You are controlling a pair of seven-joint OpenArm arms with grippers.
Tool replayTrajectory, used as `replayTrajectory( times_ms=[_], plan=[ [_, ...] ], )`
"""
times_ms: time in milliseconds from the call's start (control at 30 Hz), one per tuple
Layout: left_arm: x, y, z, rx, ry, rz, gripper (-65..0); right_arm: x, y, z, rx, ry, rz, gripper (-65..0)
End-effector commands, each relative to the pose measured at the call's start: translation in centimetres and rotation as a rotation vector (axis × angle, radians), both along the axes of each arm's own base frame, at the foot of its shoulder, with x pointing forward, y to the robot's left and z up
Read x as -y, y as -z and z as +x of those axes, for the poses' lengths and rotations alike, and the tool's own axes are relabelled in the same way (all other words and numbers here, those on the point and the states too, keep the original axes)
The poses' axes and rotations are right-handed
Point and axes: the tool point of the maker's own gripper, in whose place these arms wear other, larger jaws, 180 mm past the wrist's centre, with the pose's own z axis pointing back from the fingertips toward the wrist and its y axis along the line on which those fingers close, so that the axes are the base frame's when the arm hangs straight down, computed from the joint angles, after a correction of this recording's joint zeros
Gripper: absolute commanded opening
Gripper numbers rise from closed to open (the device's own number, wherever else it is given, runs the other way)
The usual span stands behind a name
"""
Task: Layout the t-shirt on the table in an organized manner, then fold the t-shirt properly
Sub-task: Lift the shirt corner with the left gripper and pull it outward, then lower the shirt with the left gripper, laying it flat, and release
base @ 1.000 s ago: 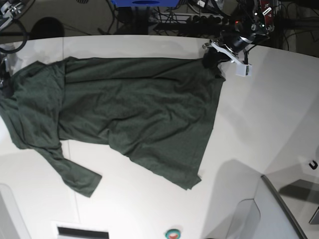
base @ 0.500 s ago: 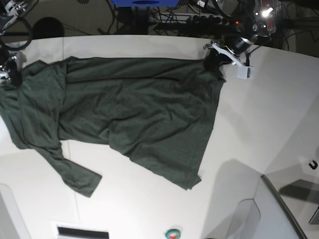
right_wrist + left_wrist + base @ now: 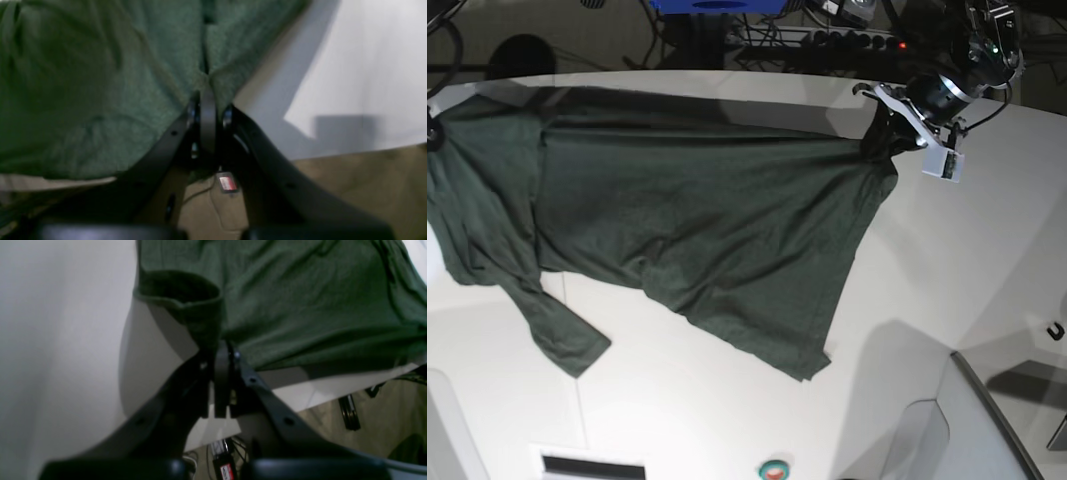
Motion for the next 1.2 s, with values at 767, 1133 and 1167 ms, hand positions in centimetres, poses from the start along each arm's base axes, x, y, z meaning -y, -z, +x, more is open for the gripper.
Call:
replayTrajectory(
  times_ms=[767,1133,1167],
  plan=[
    [5.3,-23.1,36.3,0.445,0.186,0.340,-65.0,0.3,-27.9,34.4,0.518,-0.319,-0.479,-64.4],
    [6.4,-44.6,38.8,0.786,0.107,0.442,-65.0,2.8,-51.6,32.4,0.854,-0.265,-0.865,-64.4],
    [5.4,-44.9,38.0,0.789,0.075,0.451,-65.0,3.1,-51.6,31.2,0.836,-0.257,-0.903,-64.4]
  ],
)
